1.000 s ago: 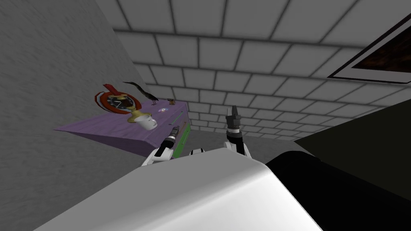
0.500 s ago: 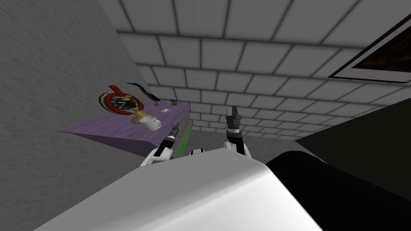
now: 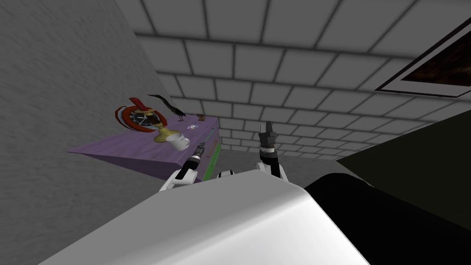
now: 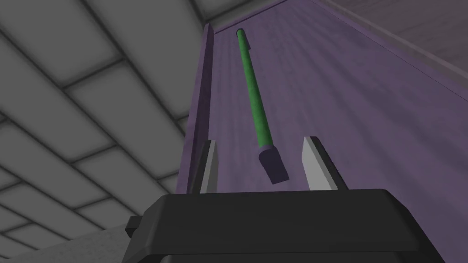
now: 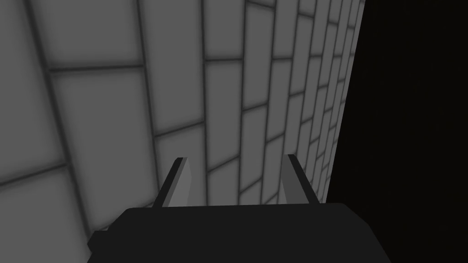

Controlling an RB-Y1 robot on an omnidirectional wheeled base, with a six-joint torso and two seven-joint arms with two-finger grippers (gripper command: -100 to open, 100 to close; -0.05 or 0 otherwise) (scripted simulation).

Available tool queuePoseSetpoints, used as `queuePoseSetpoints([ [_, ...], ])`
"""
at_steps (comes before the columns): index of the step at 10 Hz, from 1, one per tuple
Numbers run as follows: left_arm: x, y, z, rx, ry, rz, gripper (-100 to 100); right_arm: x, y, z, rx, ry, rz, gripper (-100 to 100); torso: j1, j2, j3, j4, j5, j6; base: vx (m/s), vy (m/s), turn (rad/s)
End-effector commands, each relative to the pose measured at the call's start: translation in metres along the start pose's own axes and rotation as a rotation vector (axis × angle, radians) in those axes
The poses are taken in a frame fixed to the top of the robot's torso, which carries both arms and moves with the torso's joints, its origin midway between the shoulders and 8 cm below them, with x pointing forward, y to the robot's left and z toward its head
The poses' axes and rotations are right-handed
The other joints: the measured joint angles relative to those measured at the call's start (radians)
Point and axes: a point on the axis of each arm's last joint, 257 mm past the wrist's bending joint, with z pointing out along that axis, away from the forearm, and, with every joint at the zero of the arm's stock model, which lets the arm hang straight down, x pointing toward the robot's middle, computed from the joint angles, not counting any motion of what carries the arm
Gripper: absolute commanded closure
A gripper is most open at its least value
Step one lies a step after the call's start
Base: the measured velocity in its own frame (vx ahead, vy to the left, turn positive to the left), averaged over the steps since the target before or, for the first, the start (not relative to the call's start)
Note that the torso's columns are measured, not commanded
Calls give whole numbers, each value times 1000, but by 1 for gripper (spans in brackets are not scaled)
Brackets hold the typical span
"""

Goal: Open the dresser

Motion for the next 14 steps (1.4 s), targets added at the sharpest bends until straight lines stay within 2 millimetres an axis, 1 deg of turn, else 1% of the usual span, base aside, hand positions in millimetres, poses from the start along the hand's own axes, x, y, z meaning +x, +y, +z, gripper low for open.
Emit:
queuePoseSetpoints([
  [1,4,-2,0,0,2,-5,100,0,0,0,0,0,0,0,-3,1,0,0,0,0,-55,-172,14],
  [4,6,-4,-1,0,3,-8,100,0,0,0,0,0,0,0,2,-1,-1,0,1,0,-35,-158,7],
  [5,4,-3,-1,0,2,-6,-100,0,0,0,0,0,0,0,9,-2,-1,-1,2,0,45,70,-3],
  [6,3,-2,-1,-1,2,-5,-100,0,0,0,0,0,0,0,16,-5,-3,-1,5,0,62,156,-6],
  [7,2,-1,-1,-1,1,-4,-100,0,0,0,0,0,-1,0,15,-5,-3,-1,5,0,42,177,-4],
  [9,1,-1,-1,-2,1,-3,-100,0,0,0,0,0,-1,0,4,-1,0,0,1,0,43,139,-4],
  [10,-7,-6,12,30,-4,-3,-100,0,0,0,0,0,0,0,-3,1,0,0,-1,0,-49,17,-69],
  [11,-7,-3,19,25,0,1,-100,0,0,0,0,0,0,0,-5,4,2,1,-2,1,-82,-7,-39],
  [12,-5,10,19,-1,3,3,-100,0,0,0,0,0,0,0,-3,4,3,1,-1,0,-54,-24,1],
  [13,-14,-2,32,41,-4,1,-100,0,0,0,0,0,0,0,1,1,1,0,0,0,-85,-36,-69],
  [14,-15,1,39,36,-1,6,-100,0,0,0,0,0,0,0,3,0,0,0,1,0,-72,-15,-38],
])
